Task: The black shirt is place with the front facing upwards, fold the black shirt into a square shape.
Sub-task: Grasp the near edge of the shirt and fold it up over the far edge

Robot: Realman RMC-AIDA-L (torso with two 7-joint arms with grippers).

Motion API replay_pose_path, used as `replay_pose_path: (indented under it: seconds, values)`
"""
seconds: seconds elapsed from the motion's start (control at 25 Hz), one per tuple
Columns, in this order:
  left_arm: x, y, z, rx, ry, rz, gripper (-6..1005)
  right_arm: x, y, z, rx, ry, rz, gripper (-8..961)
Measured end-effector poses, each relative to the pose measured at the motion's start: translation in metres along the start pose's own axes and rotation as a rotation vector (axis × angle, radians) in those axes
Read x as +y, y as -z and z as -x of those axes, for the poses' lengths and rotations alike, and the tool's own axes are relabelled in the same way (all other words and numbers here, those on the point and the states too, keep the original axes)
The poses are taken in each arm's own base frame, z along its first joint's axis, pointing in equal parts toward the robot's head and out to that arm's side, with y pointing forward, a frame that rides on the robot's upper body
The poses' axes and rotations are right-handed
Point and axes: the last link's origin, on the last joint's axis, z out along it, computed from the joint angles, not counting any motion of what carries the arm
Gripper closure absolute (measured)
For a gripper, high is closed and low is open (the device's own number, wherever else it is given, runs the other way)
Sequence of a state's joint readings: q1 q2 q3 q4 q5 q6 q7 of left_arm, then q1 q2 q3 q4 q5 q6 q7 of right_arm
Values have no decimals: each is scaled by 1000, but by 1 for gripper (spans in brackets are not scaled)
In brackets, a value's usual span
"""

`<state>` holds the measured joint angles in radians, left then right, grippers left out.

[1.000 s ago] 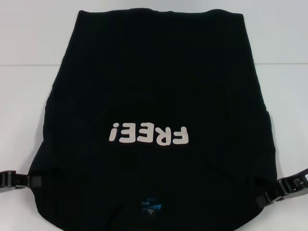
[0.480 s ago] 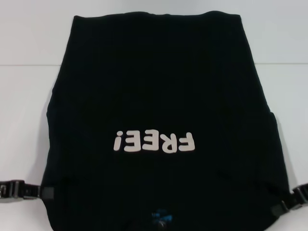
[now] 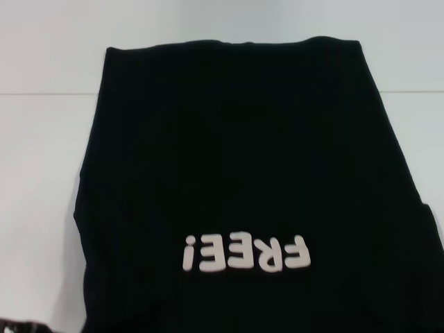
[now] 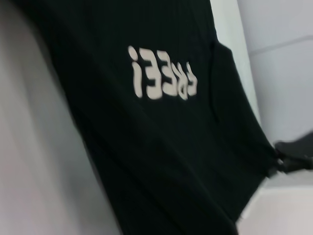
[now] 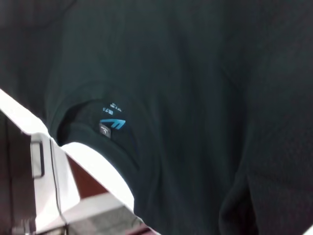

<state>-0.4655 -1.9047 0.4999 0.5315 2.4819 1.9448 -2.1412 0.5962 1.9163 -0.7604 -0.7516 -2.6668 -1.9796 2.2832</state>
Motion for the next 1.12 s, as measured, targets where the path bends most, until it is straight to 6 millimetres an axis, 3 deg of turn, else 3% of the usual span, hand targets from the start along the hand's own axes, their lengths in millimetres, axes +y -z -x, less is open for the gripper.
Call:
replay_pose_path:
  seconds: [0.2, 0.52, 0.72, 0.92, 1.0, 1.12]
  values:
    - [4, -13, 9, -100, 4, 32, 973, -5, -4, -11, 23, -6, 2, 858]
    - [7, -16, 0, -86, -20, 35, 972, -2, -7, -6, 0, 8, 28, 858]
    - [13, -3, -22, 52, -41, 57, 972, 0, 7, 3, -175, -3, 110, 859]
    - [16, 15, -58, 295, -39, 58, 973, -9, 40, 13, -480, -57, 180, 859]
    - [17, 20, -79, 436, -41, 58, 973, -13, 48, 18, -595, -70, 200, 859]
    - [16, 24, -93, 545, -38, 58, 973, -22, 54, 25, -756, -99, 207, 859]
